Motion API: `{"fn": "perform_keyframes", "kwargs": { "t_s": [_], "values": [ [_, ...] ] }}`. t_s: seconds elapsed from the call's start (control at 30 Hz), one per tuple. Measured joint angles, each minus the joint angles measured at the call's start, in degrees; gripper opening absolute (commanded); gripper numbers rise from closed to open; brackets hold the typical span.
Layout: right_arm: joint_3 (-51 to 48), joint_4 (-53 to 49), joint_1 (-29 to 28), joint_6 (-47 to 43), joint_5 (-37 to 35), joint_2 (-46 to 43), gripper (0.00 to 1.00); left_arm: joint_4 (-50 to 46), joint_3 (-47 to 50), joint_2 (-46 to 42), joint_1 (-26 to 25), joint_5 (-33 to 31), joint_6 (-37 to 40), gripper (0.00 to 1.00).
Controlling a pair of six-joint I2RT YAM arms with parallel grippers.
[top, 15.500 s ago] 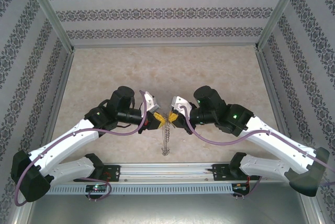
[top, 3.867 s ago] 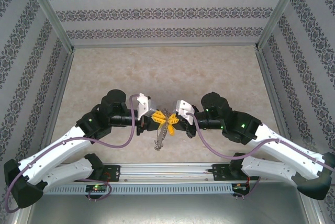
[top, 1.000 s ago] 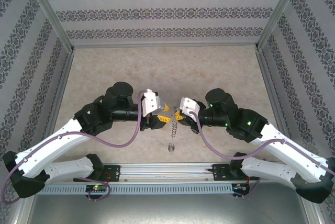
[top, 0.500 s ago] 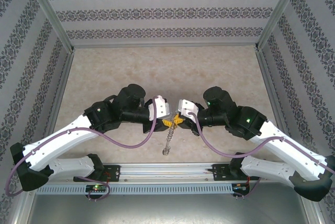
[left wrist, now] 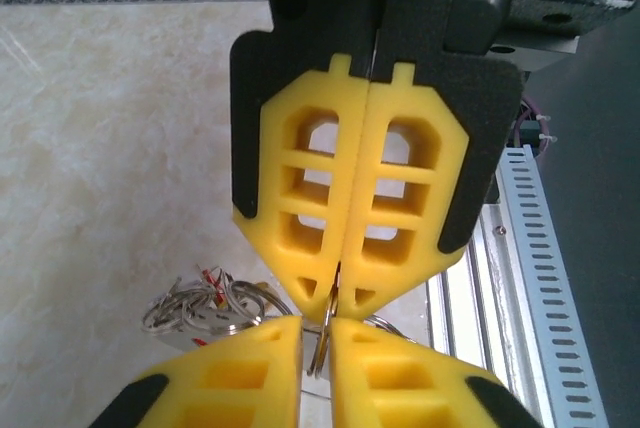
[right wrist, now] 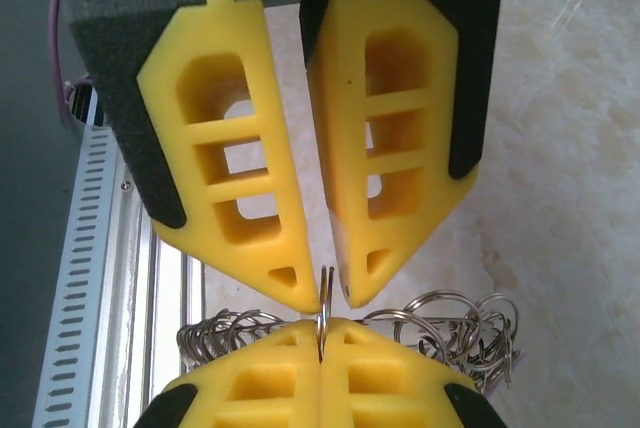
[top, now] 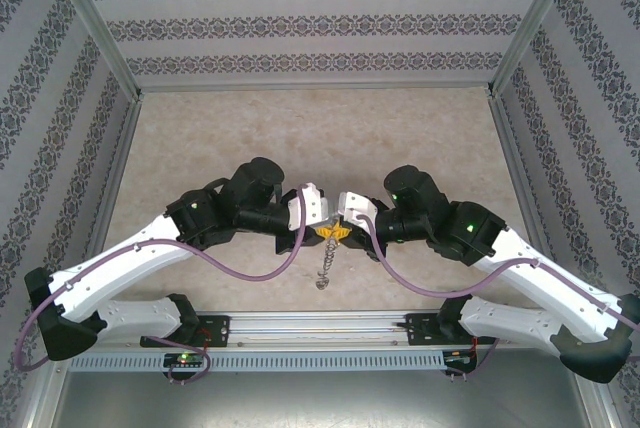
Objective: Put the keys on the keyring
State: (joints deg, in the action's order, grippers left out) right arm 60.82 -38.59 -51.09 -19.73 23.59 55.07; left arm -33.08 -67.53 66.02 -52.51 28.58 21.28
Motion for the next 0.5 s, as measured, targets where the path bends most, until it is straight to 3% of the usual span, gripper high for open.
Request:
{"fn": "perform_keyframes", "kwargs": {
  "t_s": [0.23, 0.4, 0.5],
  "values": [
    [0.00, -0.28, -0.02, 0.04, -0.11, -0.33, 0.00, 0.42, 0.35, -0.13, 0.00, 1.03, 0.07, 0.00],
    [-1.49, 1.99, -0.02, 1.18, 1.01, -2.78, 0.16, 4.31, 2.69, -2.47, -0.02, 2.62, -1.14, 0.00],
    [-2.97, 4.46, -0.02, 2.29, 1.57, -4.61, 0.18, 5.92, 4.48, -3.54, 0.02, 3.63, -2.21, 0.00]
  ]
}}
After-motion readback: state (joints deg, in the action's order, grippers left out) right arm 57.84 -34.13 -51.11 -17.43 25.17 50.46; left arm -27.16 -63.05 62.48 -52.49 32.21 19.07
